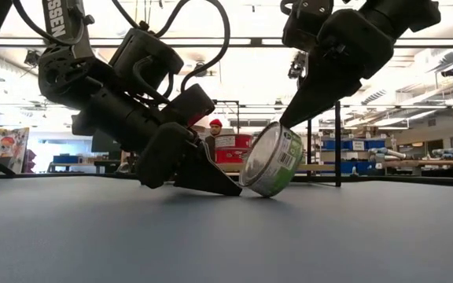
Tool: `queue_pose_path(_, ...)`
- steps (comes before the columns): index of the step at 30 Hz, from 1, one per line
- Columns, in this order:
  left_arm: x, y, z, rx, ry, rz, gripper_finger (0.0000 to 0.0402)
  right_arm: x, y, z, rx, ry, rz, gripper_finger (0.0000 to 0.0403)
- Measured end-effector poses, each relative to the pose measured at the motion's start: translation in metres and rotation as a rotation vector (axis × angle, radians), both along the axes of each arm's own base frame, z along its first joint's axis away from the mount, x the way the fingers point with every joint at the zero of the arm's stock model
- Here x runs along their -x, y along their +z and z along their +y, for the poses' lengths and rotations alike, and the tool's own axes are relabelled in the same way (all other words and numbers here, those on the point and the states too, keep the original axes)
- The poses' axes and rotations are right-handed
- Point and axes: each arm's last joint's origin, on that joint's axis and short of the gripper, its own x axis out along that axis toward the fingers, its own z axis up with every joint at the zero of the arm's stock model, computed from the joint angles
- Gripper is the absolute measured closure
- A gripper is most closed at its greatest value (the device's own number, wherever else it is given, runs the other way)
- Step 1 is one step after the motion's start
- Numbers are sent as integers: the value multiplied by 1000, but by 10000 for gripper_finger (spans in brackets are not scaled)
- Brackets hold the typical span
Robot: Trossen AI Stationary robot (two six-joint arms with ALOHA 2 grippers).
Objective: Stack canned seafood by type on shelf
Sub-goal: Stack the white tuna can on the bottom white tuna can on the shelf
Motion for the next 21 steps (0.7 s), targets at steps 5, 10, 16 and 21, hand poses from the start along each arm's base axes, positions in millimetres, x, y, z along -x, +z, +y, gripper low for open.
queue_pose_path(5,0,0,0,-3,5,-1,398,0,0,0,17,19,3,186)
queue_pose_path(10,0,0,0,-4,7,-1,398,-1,1,1,8,20,-16,173)
queue_pose_path(16,0,0,0,-15,24,-3,398,-3,3,2,-14,54,-35,173)
queue_pose_path(21,0,1,1,-34,56,-15,398,-3,3,3,-28,72,-35,173)
